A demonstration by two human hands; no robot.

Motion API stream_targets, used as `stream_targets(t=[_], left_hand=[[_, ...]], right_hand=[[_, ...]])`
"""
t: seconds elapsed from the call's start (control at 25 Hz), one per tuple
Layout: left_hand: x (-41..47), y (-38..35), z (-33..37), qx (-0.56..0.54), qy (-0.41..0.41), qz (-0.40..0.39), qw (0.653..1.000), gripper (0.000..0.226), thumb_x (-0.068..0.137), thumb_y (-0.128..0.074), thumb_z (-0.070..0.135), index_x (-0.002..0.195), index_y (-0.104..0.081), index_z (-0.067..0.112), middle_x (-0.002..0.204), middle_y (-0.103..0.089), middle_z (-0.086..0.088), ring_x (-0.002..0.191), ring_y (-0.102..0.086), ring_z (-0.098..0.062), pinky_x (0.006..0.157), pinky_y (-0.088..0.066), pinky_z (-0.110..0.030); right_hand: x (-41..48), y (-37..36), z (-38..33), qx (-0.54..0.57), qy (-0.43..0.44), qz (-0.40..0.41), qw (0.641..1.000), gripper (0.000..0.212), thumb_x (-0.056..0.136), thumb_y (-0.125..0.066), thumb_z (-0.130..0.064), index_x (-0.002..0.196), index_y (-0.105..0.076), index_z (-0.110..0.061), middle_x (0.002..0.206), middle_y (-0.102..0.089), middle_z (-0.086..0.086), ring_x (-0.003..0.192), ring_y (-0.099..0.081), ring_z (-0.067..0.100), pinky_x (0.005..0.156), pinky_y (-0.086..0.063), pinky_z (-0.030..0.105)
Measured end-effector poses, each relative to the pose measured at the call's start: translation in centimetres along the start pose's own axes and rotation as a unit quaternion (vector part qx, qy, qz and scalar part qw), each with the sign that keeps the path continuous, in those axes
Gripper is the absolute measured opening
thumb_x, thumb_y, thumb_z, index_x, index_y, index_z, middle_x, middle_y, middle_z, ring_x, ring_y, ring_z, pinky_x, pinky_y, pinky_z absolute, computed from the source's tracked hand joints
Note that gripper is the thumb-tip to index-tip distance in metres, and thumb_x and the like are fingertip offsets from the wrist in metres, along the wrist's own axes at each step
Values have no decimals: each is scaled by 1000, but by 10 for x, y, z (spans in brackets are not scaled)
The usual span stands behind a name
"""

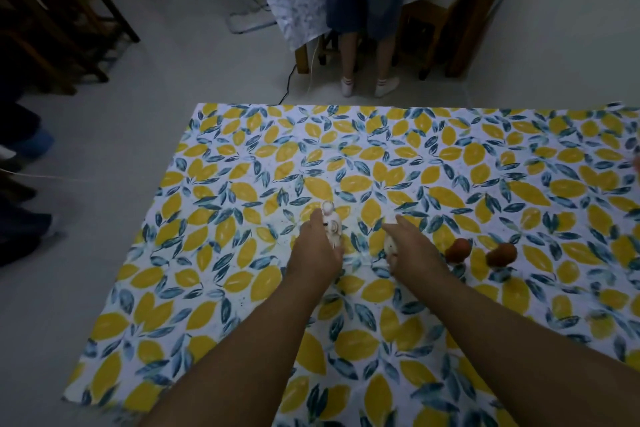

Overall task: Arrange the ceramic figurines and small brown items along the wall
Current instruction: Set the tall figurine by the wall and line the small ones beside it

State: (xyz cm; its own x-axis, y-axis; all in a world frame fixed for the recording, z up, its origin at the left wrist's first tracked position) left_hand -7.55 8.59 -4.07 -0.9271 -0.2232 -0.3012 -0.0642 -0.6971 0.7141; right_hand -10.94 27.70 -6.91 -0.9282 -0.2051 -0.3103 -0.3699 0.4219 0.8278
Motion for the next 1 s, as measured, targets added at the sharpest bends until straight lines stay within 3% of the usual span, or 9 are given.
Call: stream_targets(t=[0.08, 0.2, 0.28, 0.36, 0.48, 0.6, 0.68, 0.88, 1.0], left_hand=[[-2, -1, 4, -2, -27, 9, 1000, 53, 90, -67, 25, 135, -40, 16, 121, -58, -14, 103, -62, -35, 77, -54, -45], [4, -3, 32, -12, -98, 11, 995, 51, 89, -68, 24, 133, -45, 16, 116, -60, -10, 100, -61, -32, 70, -46, -36], [13, -12, 70, -17, -152, 9, 988, 53, 88, -69, 23, 136, -47, 16, 123, -59, -10, 107, -59, -31, 76, -43, -34], [22, -26, 112, -9, -205, 0, 979, 59, 88, -71, 23, 141, -47, 16, 133, -57, -10, 119, -54, -28, 87, -42, -30], [33, -63, 181, -6, -258, -38, 965, 62, 88, -73, 24, 143, -47, 18, 140, -56, -7, 126, -53, -25, 96, -46, -32], [43, -113, 249, 10, -291, -88, 953, 54, 88, -74, 25, 136, -50, 23, 132, -61, -4, 114, -60, -25, 79, -47, -31], [47, -158, 296, 20, -311, -129, 942, 50, 87, -74, 24, 132, -52, 22, 129, -63, -5, 110, -62, -26, 77, -47, -31], [59, -278, 389, 46, -347, -220, 910, 56, 86, -76, 24, 136, -52, 20, 135, -59, -8, 115, -59, -28, 81, -44, -31], [66, -340, 428, 73, -371, -249, 892, 50, 86, -75, 22, 133, -55, 18, 131, -58, -10, 112, -59, -30, 78, -41, -32]], right_hand=[[-2, 11, -3, 33, 15, 21, 999, 60, 93, -69, -18, 149, -47, -18, 159, -42, 6, 143, -42, 25, 106, -45, 40], [-9, 42, -3, 81, 26, 79, 993, 64, 85, -80, -30, 143, -55, -20, 146, -57, 3, 129, -57, 24, 100, -52, 42], [-17, 69, 12, 108, 38, 112, 987, 66, 82, -84, -33, 141, -58, -19, 144, -59, 4, 128, -58, 24, 100, -52, 46], [-23, 96, 38, 118, 32, 154, 980, 68, 80, -86, -34, 140, -60, -16, 143, -60, 5, 128, -57, 23, 103, -51, 40], [-32, 138, 99, 144, -17, 215, 966, 67, 79, -87, -33, 138, -61, -13, 135, -60, 9, 124, -57, 24, 97, -48, 33], [-43, 170, 172, 154, -71, 258, 951, 65, 77, -88, -31, 134, -63, -12, 126, -58, 11, 116, -56, 26, 89, -44, 28], [-51, 188, 228, 165, -108, 290, 936, 61, 76, -89, -30, 130, -65, -11, 125, -58, 11, 114, -57, 27, 87, -44, 27], [-67, 211, 353, 200, -186, 342, 899, 54, 80, -86, -33, 127, -66, -16, 128, -65, 5, 115, -62, 23, 90, -56, 35], [-71, 210, 403, 202, -211, 359, 886, 49, 82, -84, -30, 126, -66, -15, 125, -66, 5, 110, -62, 22, 80, -46, 12]])
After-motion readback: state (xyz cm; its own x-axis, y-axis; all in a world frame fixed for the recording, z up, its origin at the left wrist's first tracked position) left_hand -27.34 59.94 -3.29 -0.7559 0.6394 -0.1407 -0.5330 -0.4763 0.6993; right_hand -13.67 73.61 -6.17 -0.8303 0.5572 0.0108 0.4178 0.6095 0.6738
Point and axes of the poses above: each hand's wrist, its own x-axis towards the middle knuckle, its own y-axis out of the back of the hand, z = x × y, the point moved 1 cm from there along x, towards the middle knuckle
